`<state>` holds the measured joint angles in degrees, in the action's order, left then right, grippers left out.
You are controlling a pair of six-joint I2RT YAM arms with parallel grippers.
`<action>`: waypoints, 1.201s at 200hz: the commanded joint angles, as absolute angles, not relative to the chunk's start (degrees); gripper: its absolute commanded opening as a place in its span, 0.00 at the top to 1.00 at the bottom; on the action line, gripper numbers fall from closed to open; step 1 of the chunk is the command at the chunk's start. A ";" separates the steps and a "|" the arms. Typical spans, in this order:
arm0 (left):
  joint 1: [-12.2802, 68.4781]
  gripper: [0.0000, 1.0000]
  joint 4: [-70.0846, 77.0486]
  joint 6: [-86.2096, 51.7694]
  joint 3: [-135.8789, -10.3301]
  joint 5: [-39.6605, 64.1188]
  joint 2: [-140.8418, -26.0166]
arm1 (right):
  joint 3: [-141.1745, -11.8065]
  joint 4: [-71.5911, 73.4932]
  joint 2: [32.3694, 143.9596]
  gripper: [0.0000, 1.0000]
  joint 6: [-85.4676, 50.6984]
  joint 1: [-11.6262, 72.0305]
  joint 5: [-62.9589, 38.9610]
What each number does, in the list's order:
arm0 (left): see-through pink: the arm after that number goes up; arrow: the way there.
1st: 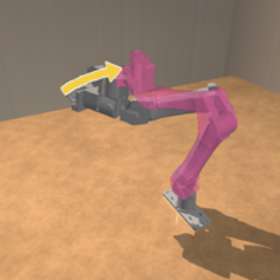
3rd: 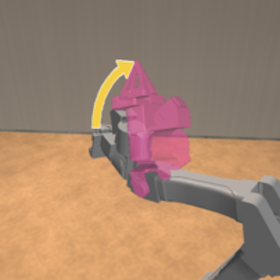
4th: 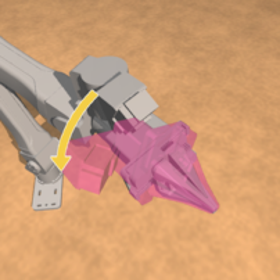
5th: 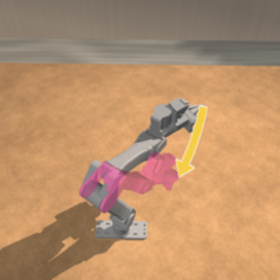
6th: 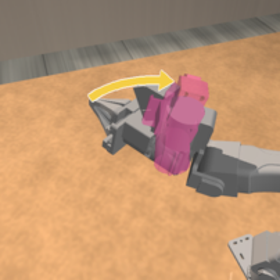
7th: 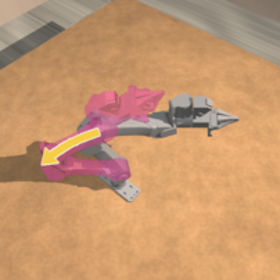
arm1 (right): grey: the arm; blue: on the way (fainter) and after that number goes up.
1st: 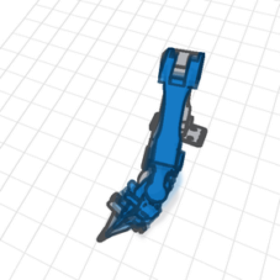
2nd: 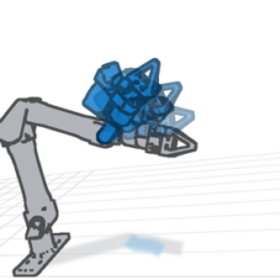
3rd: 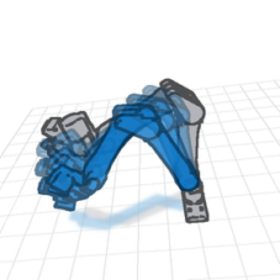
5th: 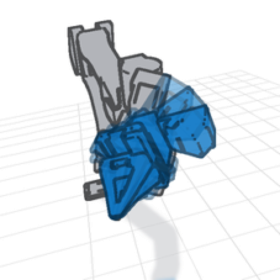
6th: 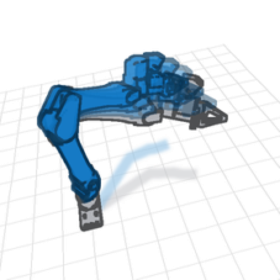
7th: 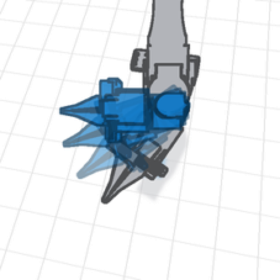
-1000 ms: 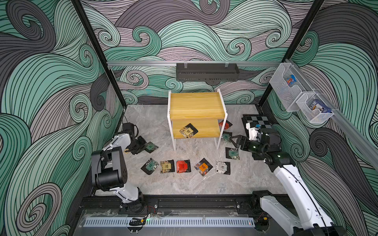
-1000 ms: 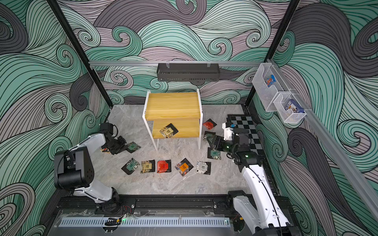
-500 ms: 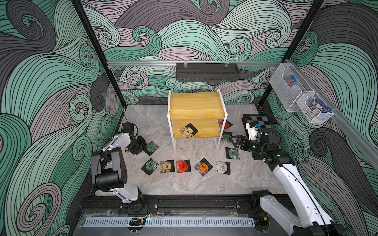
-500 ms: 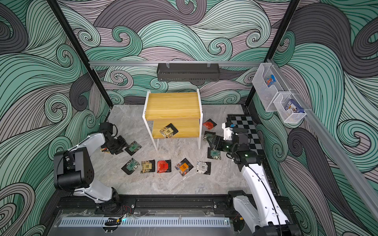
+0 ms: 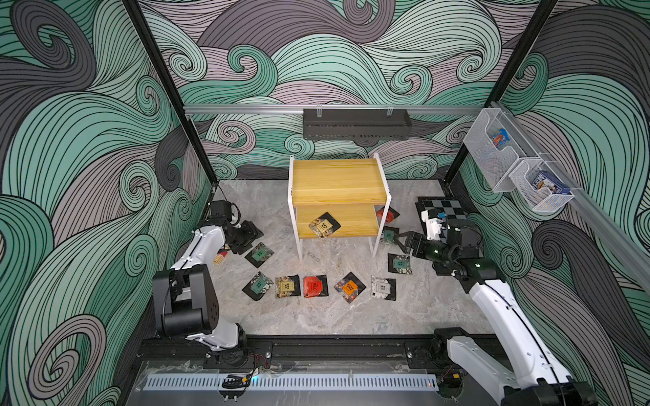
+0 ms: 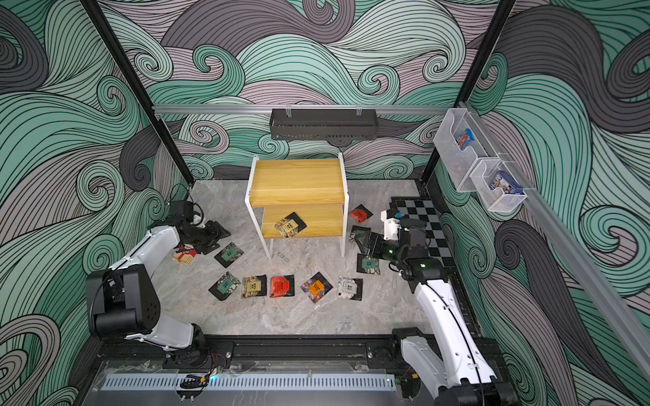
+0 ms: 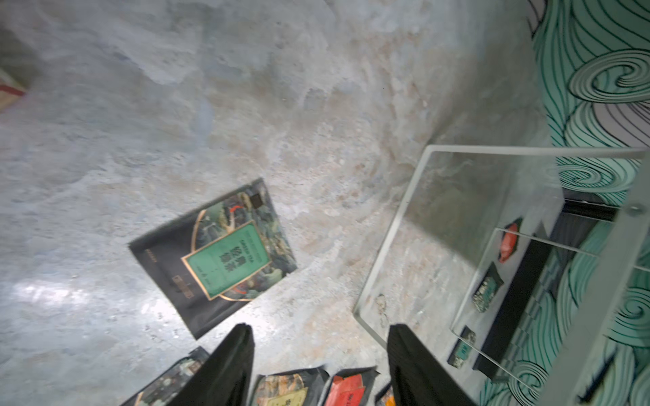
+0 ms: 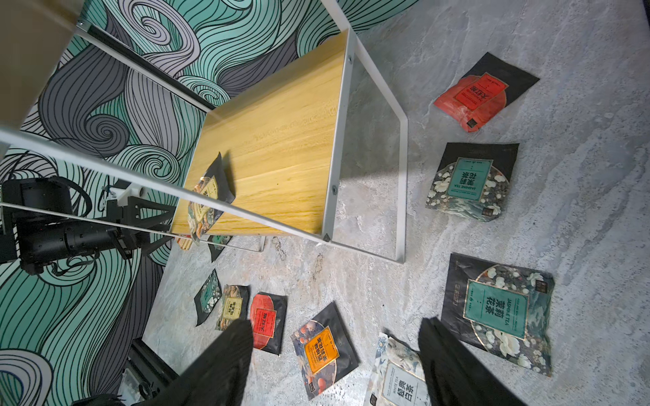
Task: Remove the tea bags from the shelf
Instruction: Pick up the tea bag from the shelf.
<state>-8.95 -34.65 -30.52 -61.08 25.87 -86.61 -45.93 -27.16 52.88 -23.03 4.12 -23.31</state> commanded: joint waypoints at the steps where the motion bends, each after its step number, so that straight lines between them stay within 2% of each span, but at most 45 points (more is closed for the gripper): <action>1: -7.63 0.34 -33.78 -29.91 -63.83 32.52 -84.83 | -47.46 -26.47 52.49 0.22 -21.60 5.15 -25.04; 46: -5.15 0.33 -34.26 -29.45 -66.56 37.61 -84.90 | -48.19 -26.78 49.55 0.22 -16.41 9.88 -24.00; 110: -3.60 0.33 -35.53 -30.27 -66.73 39.11 -82.85 | -50.18 -28.07 46.69 0.22 -0.63 27.17 -17.74; 187: -3.16 0.34 -36.96 -30.68 -62.13 40.34 -76.89 | -49.18 -18.58 53.24 0.22 20.66 46.36 -3.82; 240: -3.07 0.34 -36.86 -31.70 -59.07 40.89 -73.67 | -48.79 -7.37 61.30 0.19 33.34 49.37 -1.71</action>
